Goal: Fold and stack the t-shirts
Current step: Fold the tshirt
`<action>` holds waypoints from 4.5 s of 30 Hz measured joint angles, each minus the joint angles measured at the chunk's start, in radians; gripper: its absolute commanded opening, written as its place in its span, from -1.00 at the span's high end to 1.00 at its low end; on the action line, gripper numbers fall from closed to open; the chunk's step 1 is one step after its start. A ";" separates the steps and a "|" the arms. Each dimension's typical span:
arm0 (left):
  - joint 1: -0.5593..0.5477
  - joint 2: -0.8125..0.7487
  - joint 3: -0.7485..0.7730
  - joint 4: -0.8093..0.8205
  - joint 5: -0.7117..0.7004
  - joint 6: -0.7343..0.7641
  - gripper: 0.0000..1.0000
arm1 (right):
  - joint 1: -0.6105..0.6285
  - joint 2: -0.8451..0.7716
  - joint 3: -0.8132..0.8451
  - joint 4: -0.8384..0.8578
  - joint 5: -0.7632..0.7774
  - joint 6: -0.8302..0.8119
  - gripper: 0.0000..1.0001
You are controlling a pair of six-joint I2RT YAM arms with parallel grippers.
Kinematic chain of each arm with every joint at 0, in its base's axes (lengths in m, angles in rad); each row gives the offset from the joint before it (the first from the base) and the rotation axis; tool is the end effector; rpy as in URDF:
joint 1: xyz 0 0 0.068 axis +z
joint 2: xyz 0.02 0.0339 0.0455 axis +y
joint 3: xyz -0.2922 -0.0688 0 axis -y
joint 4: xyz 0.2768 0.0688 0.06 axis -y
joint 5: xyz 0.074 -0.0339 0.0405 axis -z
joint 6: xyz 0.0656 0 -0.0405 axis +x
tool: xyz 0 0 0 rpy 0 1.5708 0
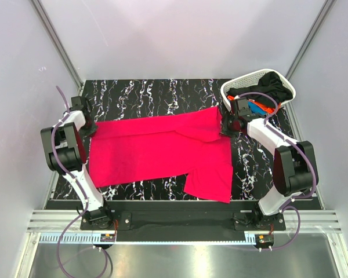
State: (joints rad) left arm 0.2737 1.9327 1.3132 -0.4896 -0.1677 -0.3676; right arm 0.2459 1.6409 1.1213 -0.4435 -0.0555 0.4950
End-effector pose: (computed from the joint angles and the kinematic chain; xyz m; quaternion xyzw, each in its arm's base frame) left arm 0.4259 0.1309 0.1507 -0.3239 0.9146 0.0707 0.2316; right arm 0.3776 0.0985 0.2051 0.1103 0.9475 0.1330 0.2692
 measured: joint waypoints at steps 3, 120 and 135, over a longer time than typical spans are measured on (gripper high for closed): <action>0.001 0.002 0.000 -0.003 0.000 -0.001 1.00 | 0.000 0.000 0.000 0.001 0.000 0.000 1.00; -0.272 -0.701 -0.557 -0.019 0.520 -0.197 0.01 | 0.354 0.204 0.216 -0.206 0.028 -0.224 0.49; -0.272 -0.705 -0.556 -0.071 0.554 -0.139 0.07 | 0.335 0.308 0.225 -0.146 0.138 -0.115 0.46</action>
State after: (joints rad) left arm 0.0017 1.2274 0.7570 -0.5610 0.3862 -0.5064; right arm 0.5804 1.9488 1.3464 -0.5896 0.0822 0.3798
